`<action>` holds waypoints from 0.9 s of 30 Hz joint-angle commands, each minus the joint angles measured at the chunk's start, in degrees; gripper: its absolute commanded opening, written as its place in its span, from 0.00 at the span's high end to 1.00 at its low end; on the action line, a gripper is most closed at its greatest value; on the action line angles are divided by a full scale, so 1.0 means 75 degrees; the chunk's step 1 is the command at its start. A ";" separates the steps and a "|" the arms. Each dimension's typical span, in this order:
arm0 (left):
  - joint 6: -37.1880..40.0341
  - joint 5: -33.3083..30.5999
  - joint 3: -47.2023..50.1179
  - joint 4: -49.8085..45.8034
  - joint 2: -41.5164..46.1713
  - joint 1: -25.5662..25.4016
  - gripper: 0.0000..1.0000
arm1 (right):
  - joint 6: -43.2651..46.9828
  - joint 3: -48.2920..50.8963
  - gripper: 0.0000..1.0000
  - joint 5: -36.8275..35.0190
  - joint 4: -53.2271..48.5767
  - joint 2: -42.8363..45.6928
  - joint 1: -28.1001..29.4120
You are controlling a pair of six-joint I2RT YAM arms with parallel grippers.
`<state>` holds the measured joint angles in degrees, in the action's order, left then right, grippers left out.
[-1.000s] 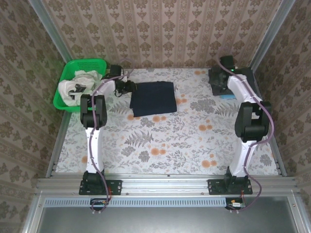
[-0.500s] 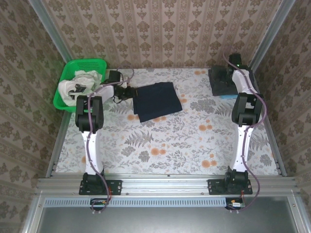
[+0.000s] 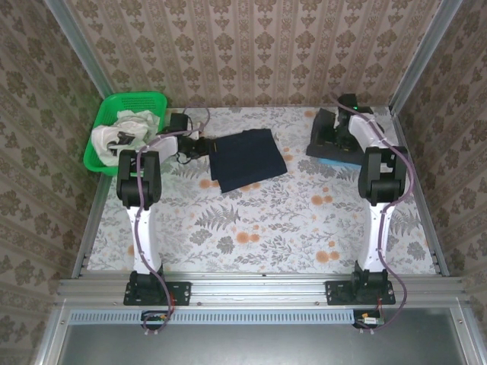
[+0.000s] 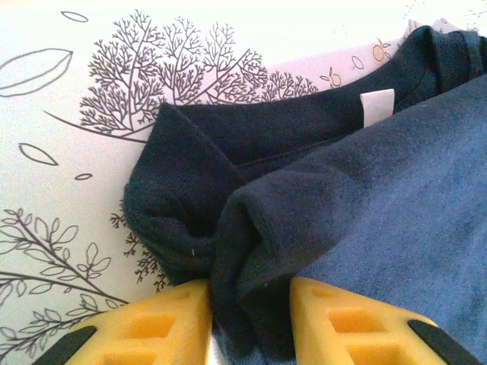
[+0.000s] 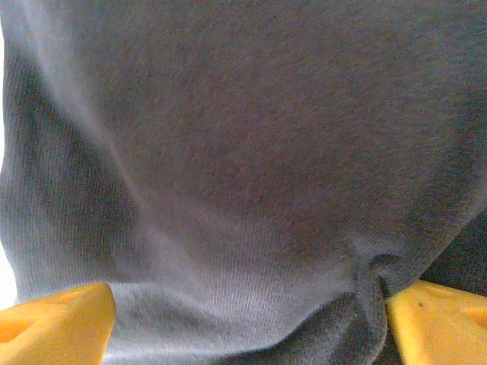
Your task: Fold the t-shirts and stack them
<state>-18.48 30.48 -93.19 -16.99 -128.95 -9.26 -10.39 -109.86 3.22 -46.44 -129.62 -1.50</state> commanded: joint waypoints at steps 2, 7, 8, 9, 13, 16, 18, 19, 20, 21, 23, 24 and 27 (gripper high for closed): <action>-0.0172 0.0356 0.0248 0.0072 0.0410 0.0181 0.67 | -0.0170 0.1031 0.08 -0.0324 -0.0501 0.0587 0.0882; -0.0129 0.0426 0.0024 -0.0038 0.0360 0.0331 0.67 | -0.0283 0.2311 0.10 -0.1447 -0.0548 0.1247 0.1744; -0.0101 0.0430 -0.0086 -0.0100 0.0320 0.0356 0.67 | -0.0296 0.2577 0.10 -0.1566 -0.0508 0.1407 0.1859; -0.0062 0.0422 -0.0221 -0.0190 0.0268 0.0383 0.67 | -0.0312 0.2884 0.10 -0.1722 -0.0509 0.1602 0.1959; 0.0029 0.0459 -0.0765 -0.0573 0.0001 0.0519 0.67 | -0.0328 0.3830 0.10 -0.2191 -0.0552 0.2352 0.2083; 0.0075 0.0507 -0.1016 -0.0758 -0.0041 0.0520 0.67 | -0.0300 0.4037 0.09 -0.2494 -0.0835 0.2880 0.2089; 0.0016 0.0541 -0.0952 -0.0746 0.0122 0.0502 0.67 | -0.0340 0.3978 0.09 -0.2600 -0.1035 0.3233 0.2120; -0.0057 0.0553 -0.0813 -0.0688 0.0283 0.0474 0.67 | -0.0379 0.3917 0.09 -0.2574 -0.1097 0.3463 0.2163; -0.0145 0.0538 -0.0632 -0.0616 0.0461 0.0452 0.66 | -0.0421 0.3869 0.08 -0.2521 -0.1081 0.3660 0.2214; -0.0293 0.0508 -0.0321 -0.0495 0.0701 0.0429 0.65 | -0.0486 0.3822 0.08 -0.2316 -0.0945 0.3892 0.2270; -0.0704 0.0336 0.0565 -0.0043 0.1306 0.0331 0.60 | -0.0793 0.3804 0.08 -0.1448 -0.0302 0.4216 0.2341; -0.1011 0.0098 0.1129 0.0253 0.1641 0.0253 0.59 | -0.1039 0.3887 0.08 -0.0884 0.0238 0.4296 0.2388; -0.1717 -0.0439 0.2552 0.1103 0.2381 -0.0051 0.49 | -0.1680 0.3780 0.14 0.0229 0.1538 0.3939 0.2711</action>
<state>-25.19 30.52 -79.81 -14.83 -115.98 -7.51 -17.10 -80.53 -4.69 -43.88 -98.19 16.56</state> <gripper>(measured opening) 0.503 0.870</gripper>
